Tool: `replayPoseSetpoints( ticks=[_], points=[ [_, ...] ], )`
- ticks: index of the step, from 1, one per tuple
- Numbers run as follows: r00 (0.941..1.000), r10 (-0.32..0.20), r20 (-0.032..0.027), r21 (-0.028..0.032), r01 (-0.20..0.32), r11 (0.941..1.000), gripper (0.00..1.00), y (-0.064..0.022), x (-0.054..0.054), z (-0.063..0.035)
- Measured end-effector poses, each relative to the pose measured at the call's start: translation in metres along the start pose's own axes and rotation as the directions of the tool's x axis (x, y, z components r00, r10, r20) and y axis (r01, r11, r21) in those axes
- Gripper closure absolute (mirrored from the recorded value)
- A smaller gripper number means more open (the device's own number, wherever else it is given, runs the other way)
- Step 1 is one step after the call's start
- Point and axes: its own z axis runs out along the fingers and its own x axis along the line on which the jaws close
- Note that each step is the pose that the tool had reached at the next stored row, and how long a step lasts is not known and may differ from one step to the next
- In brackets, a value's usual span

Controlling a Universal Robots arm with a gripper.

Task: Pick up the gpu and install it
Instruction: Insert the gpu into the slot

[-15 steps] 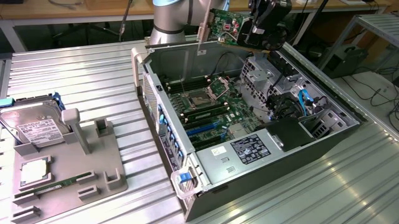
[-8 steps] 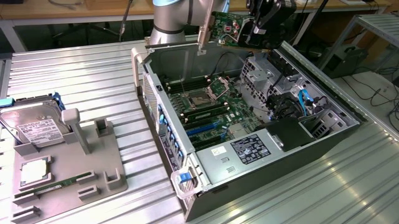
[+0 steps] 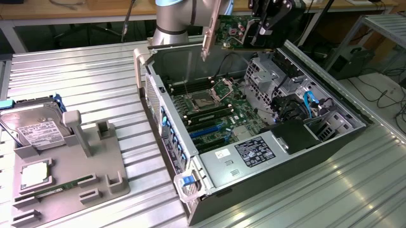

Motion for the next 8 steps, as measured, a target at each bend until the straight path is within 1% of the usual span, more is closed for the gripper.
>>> replayPoseSetpoints(
  ticks=[3, 5, 8],
  points=[
    [0.9991, -0.042, -0.0014, -0.0005, 0.042, 0.9991, 0.72, 0.0, 0.0, 0.0],
    [0.9967, -0.081, -0.0027, -0.0011, 0.081, 0.9967, 0.72, 0.0, 0.0, 0.0],
    [0.9909, -0.134, -0.0044, -0.002, 0.134, 0.9909, 0.72, 0.0, 0.0, 0.0]
  ],
)
